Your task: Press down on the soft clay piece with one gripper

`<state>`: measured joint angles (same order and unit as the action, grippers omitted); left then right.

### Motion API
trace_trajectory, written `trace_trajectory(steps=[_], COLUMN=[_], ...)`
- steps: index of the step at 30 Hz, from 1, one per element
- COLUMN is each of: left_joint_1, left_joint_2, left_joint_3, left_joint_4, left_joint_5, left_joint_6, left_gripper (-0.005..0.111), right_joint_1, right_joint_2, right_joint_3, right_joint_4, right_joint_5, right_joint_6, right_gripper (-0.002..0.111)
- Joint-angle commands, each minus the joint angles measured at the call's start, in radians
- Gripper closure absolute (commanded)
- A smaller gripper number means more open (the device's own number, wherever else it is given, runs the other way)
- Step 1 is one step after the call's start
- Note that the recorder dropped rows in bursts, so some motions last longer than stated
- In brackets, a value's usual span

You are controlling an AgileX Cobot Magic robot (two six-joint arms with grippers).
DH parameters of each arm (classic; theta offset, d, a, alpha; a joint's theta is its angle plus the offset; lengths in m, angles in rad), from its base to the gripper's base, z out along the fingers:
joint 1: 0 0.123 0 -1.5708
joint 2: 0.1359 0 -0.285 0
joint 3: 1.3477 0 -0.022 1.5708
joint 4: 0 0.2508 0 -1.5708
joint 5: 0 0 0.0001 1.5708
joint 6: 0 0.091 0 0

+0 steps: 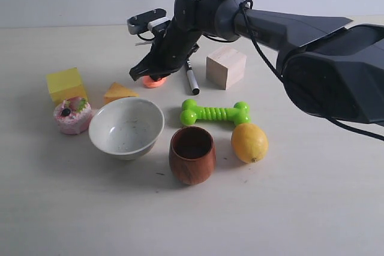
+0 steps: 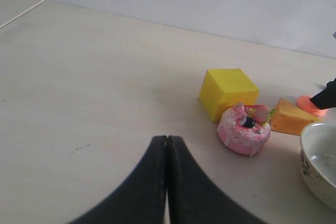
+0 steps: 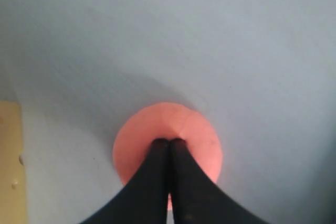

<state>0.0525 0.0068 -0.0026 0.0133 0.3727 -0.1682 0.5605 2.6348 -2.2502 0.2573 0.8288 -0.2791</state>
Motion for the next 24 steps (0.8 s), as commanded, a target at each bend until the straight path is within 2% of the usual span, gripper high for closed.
trace_trajectory(steps=[1, 4, 7, 24], left_joint_1=[-0.005, -0.005, -0.005, -0.005], left_joint_2=[-0.007, -0.007, -0.007, -0.007], left_joint_3=[0.003, 0.003, 0.003, 0.003], left_joint_4=[-0.006, -0.006, -0.006, -0.006], left_joint_5=[-0.001, -0.001, -0.001, -0.001], left_joint_6=[0.003, 0.003, 0.003, 0.003], left_gripper=[0.107, 0.107, 0.107, 0.107], right_joint_1=[0.003, 0.003, 0.003, 0.003], right_joint_2=[0.006, 0.006, 0.006, -0.003], right_joint_3=[0.017, 0.017, 0.017, 0.017], right_joint_4=[-0.025, -0.025, -0.023, -0.002], right_joint_5=[0.043, 0.041, 0.039, 0.037], right_joint_6=[-0.007, -0.007, -0.007, -0.007], right_gripper=[0.102, 0.092, 0.087, 0.086])
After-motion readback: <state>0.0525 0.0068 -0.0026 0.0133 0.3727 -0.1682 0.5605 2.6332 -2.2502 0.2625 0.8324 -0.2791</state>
